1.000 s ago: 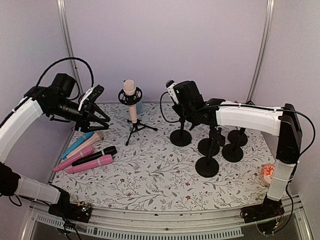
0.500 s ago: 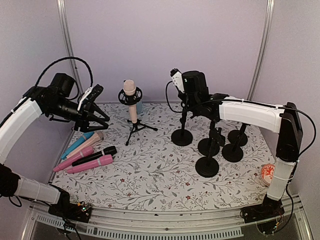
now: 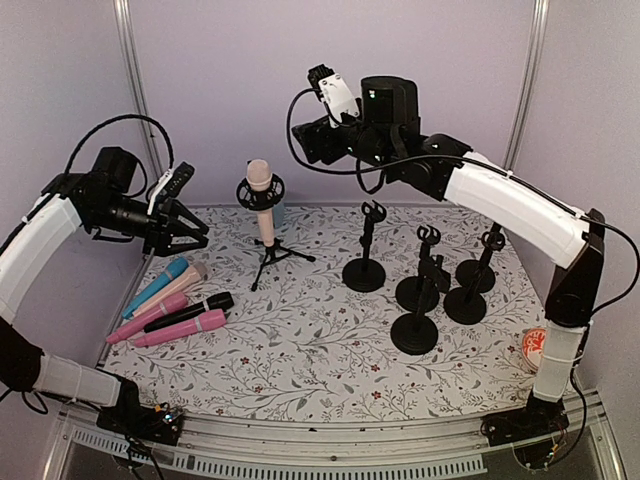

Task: Remove the microphone from the stand

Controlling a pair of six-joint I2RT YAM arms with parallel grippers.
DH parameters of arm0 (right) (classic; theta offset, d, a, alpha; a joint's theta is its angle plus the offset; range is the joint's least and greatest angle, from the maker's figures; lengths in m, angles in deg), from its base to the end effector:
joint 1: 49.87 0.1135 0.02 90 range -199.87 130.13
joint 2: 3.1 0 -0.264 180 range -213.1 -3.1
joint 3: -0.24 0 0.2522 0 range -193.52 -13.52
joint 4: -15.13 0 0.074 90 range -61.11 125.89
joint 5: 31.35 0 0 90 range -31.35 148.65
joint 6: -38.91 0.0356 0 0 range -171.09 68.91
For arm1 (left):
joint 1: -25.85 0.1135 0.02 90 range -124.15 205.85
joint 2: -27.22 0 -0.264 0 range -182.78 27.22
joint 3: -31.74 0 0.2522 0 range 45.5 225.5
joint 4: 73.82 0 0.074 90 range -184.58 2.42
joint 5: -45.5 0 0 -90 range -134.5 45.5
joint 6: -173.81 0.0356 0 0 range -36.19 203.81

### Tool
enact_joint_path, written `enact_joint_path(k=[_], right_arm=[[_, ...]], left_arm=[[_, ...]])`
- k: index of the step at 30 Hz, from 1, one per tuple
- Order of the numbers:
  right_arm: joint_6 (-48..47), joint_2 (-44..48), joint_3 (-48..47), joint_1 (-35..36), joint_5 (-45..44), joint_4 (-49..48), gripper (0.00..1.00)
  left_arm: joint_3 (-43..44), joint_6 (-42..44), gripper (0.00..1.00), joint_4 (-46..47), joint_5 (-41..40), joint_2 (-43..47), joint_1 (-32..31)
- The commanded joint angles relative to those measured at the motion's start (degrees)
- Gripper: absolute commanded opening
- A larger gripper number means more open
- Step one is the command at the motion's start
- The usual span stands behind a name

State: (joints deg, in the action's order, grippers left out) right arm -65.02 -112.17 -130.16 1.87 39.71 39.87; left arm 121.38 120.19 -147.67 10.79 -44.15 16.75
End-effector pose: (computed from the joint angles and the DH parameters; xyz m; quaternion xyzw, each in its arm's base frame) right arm 0.2869 0.3451 0.4483 -0.2945 0.6644 0.1059 0.6787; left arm 0.2209 -0.0650 0.3650 0.4537 0.7273 -0.3689 0.3592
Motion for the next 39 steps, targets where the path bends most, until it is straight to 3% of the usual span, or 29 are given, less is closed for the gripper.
enact_joint_path(k=[1, 8, 21, 30, 32, 37, 39], right_arm=[[17.25, -5.01, -1.31, -0.36, 16.27, 4.73, 0.82], [32.24, -7.53, 1.70, -1.57, 25.27, 1.58, 0.74], [48.09, -9.06, 10.87, -4.30, 33.59, -12.03, 0.57], [56.71, -13.08, 9.70, -4.72, 36.17, -18.95, 0.44], [58.11, -13.41, 10.18, -4.70, 36.40, -20.23, 0.40], [61.60, -11.04, 15.61, -4.60, 35.43, -26.90, 0.15], [62.68, -9.27, 18.32, -4.23, 34.05, -29.26, 0.10]], left_arm=[[-1.28, -0.17, 0.48, 1.36, 1.40, 0.24, 1.66], [-1.35, -0.35, 0.48, 2.09, 1.40, 0.53, 1.81], [-1.61, 0.43, 0.47, 1.83, 0.96, 1.63, 1.85], [-1.35, 0.97, 0.47, 1.34, 0.41, 2.11, 1.89], [-1.33, 0.96, 0.48, 1.31, 0.44, 2.28, 1.88], [-1.65, 1.21, 0.48, 1.38, 0.27, 2.94, 1.82], [-1.84, 1.27, 0.48, 1.31, 0.40, 3.08, 1.88]])
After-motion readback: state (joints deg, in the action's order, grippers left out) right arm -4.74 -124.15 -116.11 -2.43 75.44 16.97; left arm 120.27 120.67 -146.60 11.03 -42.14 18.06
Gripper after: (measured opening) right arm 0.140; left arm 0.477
